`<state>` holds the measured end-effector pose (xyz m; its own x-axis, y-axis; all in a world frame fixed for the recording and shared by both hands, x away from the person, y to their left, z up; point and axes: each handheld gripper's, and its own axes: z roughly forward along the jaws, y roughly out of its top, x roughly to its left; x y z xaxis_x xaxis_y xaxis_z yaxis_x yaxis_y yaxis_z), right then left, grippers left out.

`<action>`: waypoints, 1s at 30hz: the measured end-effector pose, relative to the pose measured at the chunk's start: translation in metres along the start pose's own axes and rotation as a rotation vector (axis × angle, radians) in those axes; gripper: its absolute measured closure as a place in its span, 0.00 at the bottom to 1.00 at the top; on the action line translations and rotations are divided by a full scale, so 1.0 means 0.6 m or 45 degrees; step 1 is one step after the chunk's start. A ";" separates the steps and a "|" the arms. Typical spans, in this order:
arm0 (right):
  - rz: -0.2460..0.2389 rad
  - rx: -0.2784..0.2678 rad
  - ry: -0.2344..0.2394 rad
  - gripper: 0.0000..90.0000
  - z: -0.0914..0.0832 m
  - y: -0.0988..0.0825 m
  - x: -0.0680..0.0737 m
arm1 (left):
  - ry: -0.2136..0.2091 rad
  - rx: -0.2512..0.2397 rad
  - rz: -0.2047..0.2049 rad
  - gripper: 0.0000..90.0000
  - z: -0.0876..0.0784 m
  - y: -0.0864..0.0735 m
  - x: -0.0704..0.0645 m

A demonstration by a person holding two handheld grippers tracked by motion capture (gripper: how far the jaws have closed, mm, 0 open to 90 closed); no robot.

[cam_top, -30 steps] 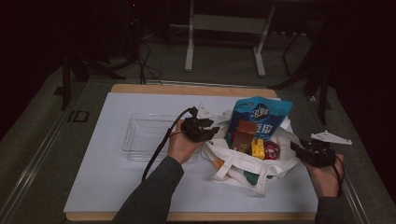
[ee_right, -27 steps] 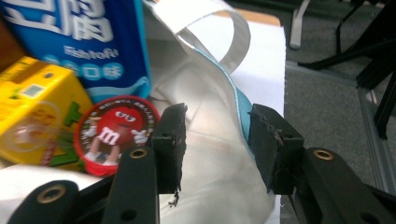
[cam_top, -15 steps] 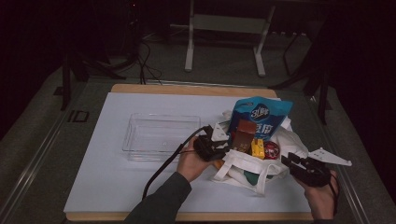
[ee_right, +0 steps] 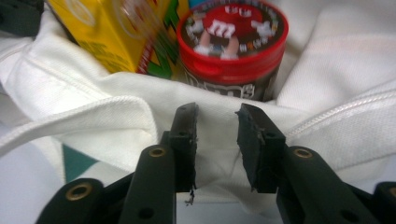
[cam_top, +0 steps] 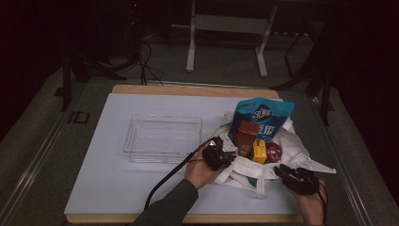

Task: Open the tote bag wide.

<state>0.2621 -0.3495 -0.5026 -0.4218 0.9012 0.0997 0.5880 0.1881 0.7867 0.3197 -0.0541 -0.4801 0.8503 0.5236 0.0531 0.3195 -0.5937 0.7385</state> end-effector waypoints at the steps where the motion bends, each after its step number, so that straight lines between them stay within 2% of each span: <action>1: -0.003 0.008 -0.007 0.77 0.003 -0.002 0.000 | 0.008 0.007 0.000 0.90 0.005 -0.004 -0.004; 7: -0.055 0.037 -0.063 0.80 0.014 -0.010 0.008 | -0.007 0.002 -0.066 0.94 0.021 -0.025 -0.005; 14: -0.046 0.014 -0.081 0.80 0.012 -0.012 0.013 | 0.000 0.002 -0.072 0.95 0.026 -0.029 -0.008; 17: -0.057 -0.053 -0.007 0.81 -0.001 -0.006 0.024 | 0.000 -0.005 -0.083 0.95 0.027 -0.030 -0.008; 19: -0.093 -0.054 -0.014 0.81 -0.006 -0.002 0.034 | -0.002 -0.009 -0.086 0.95 0.027 -0.032 -0.007; 20: -0.106 -0.044 -0.019 0.82 -0.004 -0.001 0.037 | -0.003 -0.010 -0.088 0.95 0.027 -0.032 -0.007; 23: -0.096 -0.002 -0.005 0.85 0.014 -0.010 0.034 | -0.005 -0.008 -0.087 0.95 0.028 -0.033 -0.007; 26: -0.073 0.003 0.012 0.89 0.028 -0.018 0.027 | -0.016 -0.015 -0.102 0.95 0.029 -0.034 -0.005; 30: -0.112 0.035 -0.025 0.95 0.047 -0.025 0.029 | -0.051 -0.032 -0.127 0.92 0.025 -0.035 0.002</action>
<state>0.2656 -0.3255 -0.5299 -0.4590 0.8882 0.0187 0.5682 0.2773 0.7748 0.3202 -0.0504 -0.5055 0.8309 0.5544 -0.0478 0.3930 -0.5239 0.7557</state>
